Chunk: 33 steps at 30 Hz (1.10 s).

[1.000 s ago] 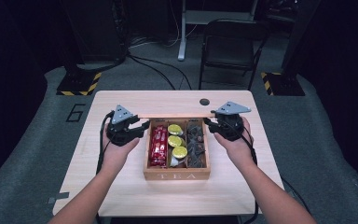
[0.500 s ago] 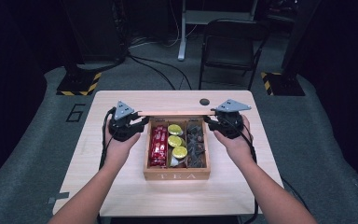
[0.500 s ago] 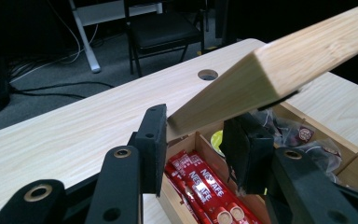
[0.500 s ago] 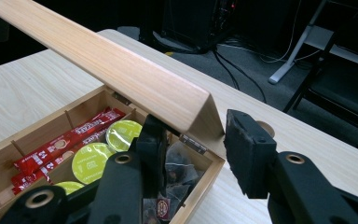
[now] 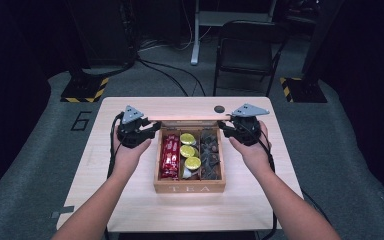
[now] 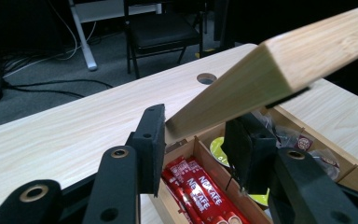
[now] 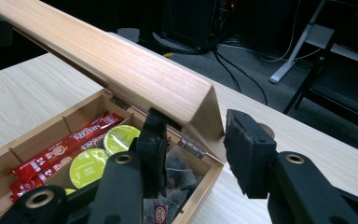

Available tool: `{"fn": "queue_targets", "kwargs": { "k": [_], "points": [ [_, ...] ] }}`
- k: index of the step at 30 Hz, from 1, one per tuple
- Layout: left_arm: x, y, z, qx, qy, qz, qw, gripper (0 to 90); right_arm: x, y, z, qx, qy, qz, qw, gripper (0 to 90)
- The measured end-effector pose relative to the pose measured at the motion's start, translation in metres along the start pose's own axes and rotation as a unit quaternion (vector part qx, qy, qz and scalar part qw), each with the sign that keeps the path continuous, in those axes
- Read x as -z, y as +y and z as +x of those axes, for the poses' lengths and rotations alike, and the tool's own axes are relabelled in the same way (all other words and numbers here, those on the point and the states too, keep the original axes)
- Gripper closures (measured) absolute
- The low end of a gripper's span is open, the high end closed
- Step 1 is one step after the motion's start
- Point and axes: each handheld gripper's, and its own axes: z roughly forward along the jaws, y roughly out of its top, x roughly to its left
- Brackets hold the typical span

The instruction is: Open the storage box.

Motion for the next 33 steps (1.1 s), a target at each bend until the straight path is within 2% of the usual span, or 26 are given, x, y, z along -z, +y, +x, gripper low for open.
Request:
{"fn": "queue_targets", "kwargs": {
  "k": [7, 9, 13, 18, 19, 21, 27, 33],
  "points": [
    [-0.003, 0.001, -0.005, -0.013, 0.017, -0.004, 0.9998, 54.8, 0.0, 0.001, 0.0, 0.001, 0.0, 0.0, 1.0, 59.3],
    [-0.003, 0.002, -0.004, -0.015, 0.017, -0.004, 0.9997, 55.2, -0.001, 0.001, 0.001, -0.006, -0.003, 0.0, 1.0, 59.4],
    [-0.002, 0.003, -0.001, -0.011, 0.011, 0.005, 0.9999, 59.3, -0.002, 0.001, -0.001, -0.001, -0.003, -0.002, 1.0, 59.4],
    [-0.002, 0.003, 0.001, -0.017, 0.007, 0.008, 0.9998, 60.1, -0.008, 0.0, -0.003, 0.001, 0.0, 0.005, 1.0, 58.0],
    [-0.002, 0.003, 0.001, -0.017, 0.005, 0.009, 0.9998, 60.1, -0.009, -0.001, -0.003, -0.005, -0.001, 0.007, 1.0, 57.4],
    [-0.002, 0.003, 0.001, -0.014, 0.005, 0.005, 0.9999, 60.2, -0.012, -0.001, -0.004, 0.002, -0.001, 0.006, 1.0, 56.2],
    [-0.003, 0.005, 0.002, -0.009, 0.006, 0.006, 0.9999, 60.3, -0.016, -0.001, -0.001, -0.005, -0.006, 0.001, 1.0, 51.1],
    [-0.005, 0.007, 0.004, -0.003, 0.005, 0.001, 1.0, 60.6, -0.024, -0.005, -0.003, -0.007, -0.007, 0.011, 0.9999, 47.6]
  ]
}}
